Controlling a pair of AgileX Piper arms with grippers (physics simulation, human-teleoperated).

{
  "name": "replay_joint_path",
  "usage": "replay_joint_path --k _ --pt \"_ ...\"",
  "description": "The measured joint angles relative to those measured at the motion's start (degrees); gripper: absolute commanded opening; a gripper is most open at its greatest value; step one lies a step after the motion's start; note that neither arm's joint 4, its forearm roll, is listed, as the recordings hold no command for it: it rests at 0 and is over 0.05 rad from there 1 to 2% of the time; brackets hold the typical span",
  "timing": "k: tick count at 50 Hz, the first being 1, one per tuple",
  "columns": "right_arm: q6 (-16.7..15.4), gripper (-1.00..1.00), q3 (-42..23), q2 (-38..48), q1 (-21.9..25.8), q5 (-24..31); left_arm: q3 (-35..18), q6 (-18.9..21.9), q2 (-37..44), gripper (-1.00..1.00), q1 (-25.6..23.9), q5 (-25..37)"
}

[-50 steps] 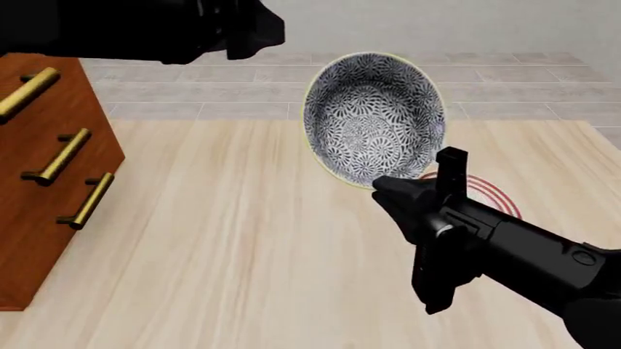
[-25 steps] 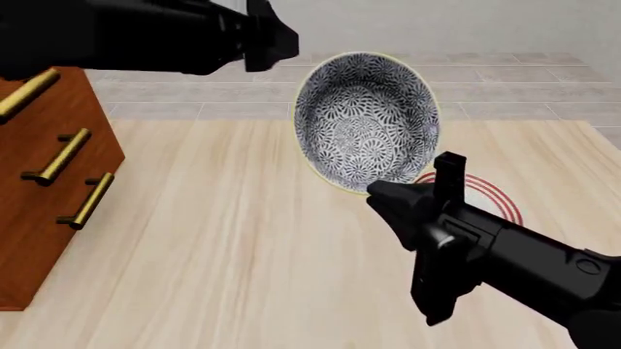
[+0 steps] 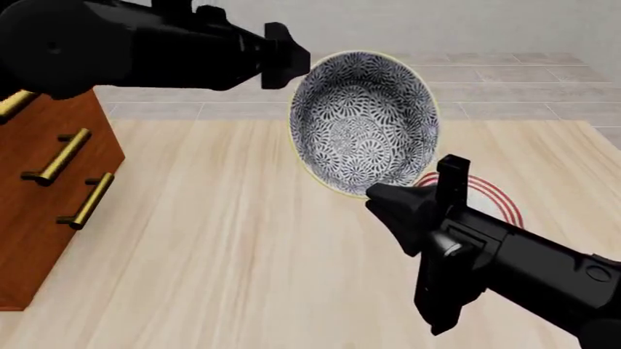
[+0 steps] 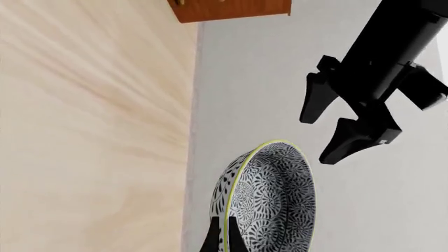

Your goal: Put the bowl on top of the cabinet.

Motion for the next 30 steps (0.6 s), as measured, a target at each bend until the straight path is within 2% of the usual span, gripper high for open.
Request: replay_joint_path --k 30 --pt "-0.12 -1.0 -0.07 -0.76 1.48 0.32 1.32 -0.26 2.96 1.0 -2.08 -2.55"
